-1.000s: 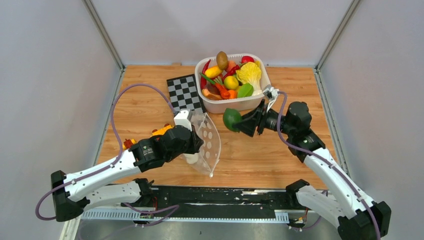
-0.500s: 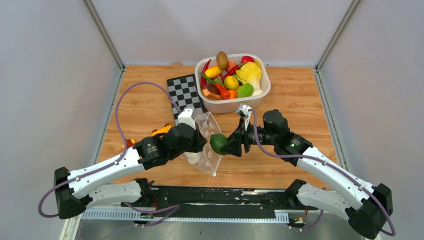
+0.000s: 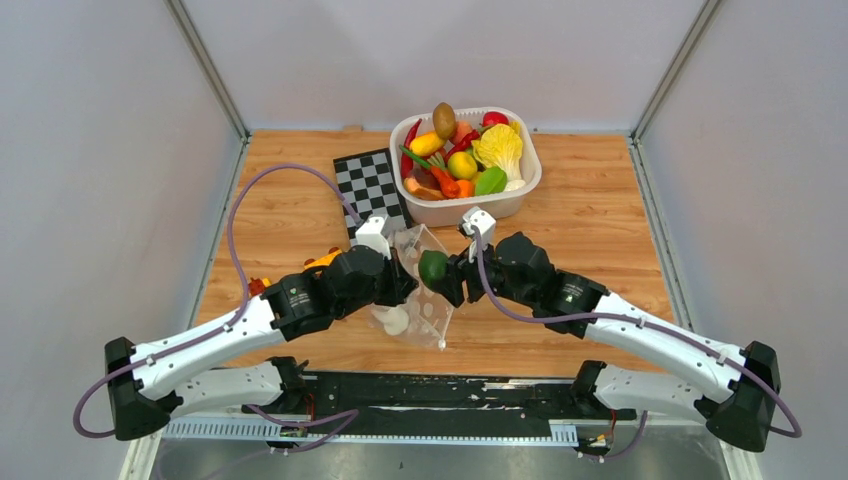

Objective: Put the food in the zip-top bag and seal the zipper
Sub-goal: Place the fake fruit in the zipper food storage bag.

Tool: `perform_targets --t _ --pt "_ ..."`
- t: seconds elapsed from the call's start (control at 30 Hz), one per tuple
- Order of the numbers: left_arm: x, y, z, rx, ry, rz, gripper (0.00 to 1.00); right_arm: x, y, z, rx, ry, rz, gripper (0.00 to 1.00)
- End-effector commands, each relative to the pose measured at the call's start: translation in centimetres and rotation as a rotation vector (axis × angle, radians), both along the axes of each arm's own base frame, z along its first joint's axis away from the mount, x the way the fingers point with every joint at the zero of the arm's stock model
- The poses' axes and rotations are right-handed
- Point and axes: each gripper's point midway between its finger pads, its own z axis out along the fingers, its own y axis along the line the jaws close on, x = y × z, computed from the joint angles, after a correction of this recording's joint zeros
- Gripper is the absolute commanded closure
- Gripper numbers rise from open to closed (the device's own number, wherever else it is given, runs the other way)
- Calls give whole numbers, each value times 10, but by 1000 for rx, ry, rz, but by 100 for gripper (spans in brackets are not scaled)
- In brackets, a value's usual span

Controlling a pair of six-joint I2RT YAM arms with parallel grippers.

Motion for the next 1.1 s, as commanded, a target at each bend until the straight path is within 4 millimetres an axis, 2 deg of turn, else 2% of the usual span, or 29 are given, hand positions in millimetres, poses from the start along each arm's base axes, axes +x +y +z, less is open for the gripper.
perform_targets --t 0.0,0.17,0.3,0.43,0.7,0.9,1.07 --pt "-3 -15 48 -159 -28 -35 100 31 -12 20 -63 -123 -217 63" --pt "-5 -13 52 -179 -21 -28 100 23 0 22 -67 -136 -166 58" --pt "-3 -7 55 -185 -33 -3 100 11 17 23 -26 -111 -75 55" --pt "-1 2 59 -194 -52 34 100 6 24 25 -1 -98 -38 51" --pt "4 16 52 -188 -64 100 100 -12 30 42 89 -116 66 30" --pt "7 21 50 -170 -71 126 100 -21 25 58 151 -149 99 24" --pt "9 21 44 -143 -66 132 100 -39 21 82 235 -194 176 23"
